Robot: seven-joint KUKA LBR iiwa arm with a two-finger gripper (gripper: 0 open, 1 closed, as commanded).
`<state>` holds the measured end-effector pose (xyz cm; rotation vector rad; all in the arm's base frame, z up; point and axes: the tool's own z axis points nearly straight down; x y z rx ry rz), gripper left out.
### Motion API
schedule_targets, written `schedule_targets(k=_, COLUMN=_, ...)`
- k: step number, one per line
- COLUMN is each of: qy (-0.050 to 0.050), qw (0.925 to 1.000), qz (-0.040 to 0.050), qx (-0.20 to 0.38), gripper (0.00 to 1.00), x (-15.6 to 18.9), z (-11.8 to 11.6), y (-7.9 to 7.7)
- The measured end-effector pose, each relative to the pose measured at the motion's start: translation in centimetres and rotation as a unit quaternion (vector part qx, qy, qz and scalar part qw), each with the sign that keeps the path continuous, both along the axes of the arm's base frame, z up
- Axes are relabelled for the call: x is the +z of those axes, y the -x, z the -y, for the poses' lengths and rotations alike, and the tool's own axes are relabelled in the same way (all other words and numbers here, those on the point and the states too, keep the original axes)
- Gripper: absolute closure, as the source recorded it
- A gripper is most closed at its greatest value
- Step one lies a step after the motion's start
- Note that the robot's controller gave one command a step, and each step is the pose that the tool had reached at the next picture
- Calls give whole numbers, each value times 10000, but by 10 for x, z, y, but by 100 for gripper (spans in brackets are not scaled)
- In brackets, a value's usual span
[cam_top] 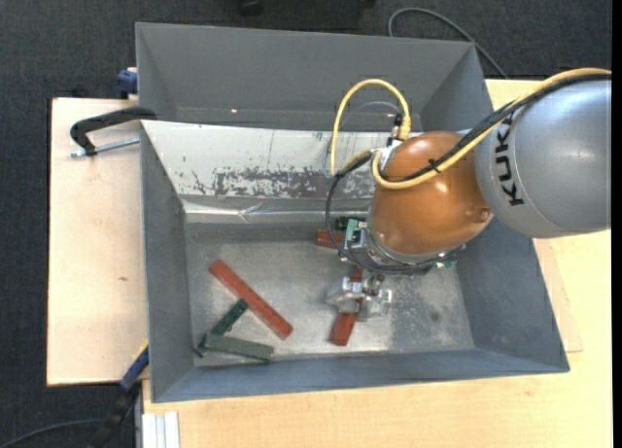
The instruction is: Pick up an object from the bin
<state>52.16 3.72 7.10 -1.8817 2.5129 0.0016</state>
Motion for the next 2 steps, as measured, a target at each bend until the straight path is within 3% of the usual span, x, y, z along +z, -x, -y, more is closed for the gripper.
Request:
schedule_targets(k=1, qy=-5, qw=10000, qz=22, qx=-15, gripper=100, x=15, z=-1, y=-1)
schedule_targets(k=2, qy=-5, qw=10000, qz=57, qx=-33, gripper=100, x=97, z=-3, y=-4)
